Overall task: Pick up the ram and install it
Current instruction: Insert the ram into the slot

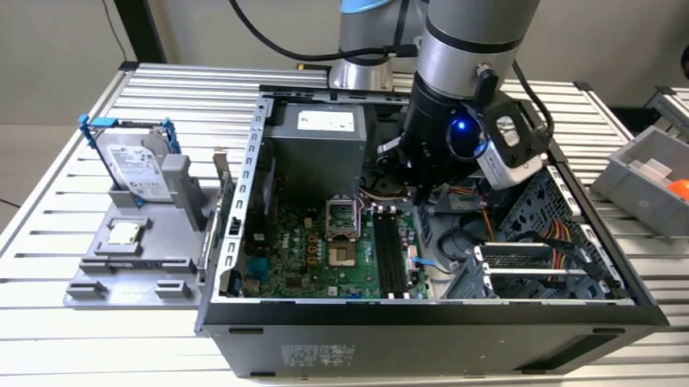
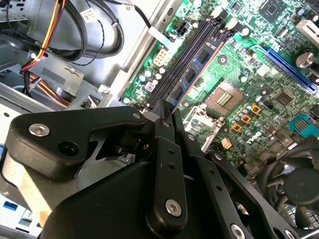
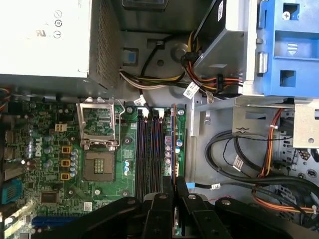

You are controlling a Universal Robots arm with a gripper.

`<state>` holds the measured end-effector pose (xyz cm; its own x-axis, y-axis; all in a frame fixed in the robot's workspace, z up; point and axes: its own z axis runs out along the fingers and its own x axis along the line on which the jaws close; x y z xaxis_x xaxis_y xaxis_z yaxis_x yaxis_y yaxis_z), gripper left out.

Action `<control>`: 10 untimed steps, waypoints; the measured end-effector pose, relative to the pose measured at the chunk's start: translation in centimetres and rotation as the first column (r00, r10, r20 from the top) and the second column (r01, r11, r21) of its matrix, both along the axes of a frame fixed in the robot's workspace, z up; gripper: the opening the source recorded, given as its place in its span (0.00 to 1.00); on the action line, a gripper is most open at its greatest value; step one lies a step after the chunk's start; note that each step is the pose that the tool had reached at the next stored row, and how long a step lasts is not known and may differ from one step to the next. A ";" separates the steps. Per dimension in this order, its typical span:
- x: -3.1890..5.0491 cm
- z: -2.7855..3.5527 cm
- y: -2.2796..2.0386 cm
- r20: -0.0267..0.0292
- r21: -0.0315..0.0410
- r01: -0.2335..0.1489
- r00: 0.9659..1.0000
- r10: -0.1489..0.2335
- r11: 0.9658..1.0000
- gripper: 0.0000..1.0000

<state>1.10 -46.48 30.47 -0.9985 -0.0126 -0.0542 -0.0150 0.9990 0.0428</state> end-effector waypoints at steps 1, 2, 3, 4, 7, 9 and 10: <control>0.00 -0.07 0.00 0.000 0.000 0.000 1.000 0.000 1.000 0.00; 0.00 -0.14 0.00 0.000 0.000 0.000 1.000 0.000 1.000 0.00; 0.00 -0.22 0.00 0.000 0.000 0.000 1.000 0.000 1.000 0.00; 0.00 -0.31 0.00 0.000 0.000 0.000 1.000 0.000 1.000 0.00; 0.01 -0.59 0.00 0.000 -0.001 0.000 1.000 0.000 1.000 0.00; 0.01 -0.76 0.00 0.000 -0.001 0.000 1.000 0.000 1.000 0.00; 0.00 -0.85 0.00 0.000 -0.001 0.000 1.000 0.000 1.000 0.00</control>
<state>1.11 -46.48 29.63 -0.9985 -0.0128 -0.0542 -0.0150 0.9990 0.0414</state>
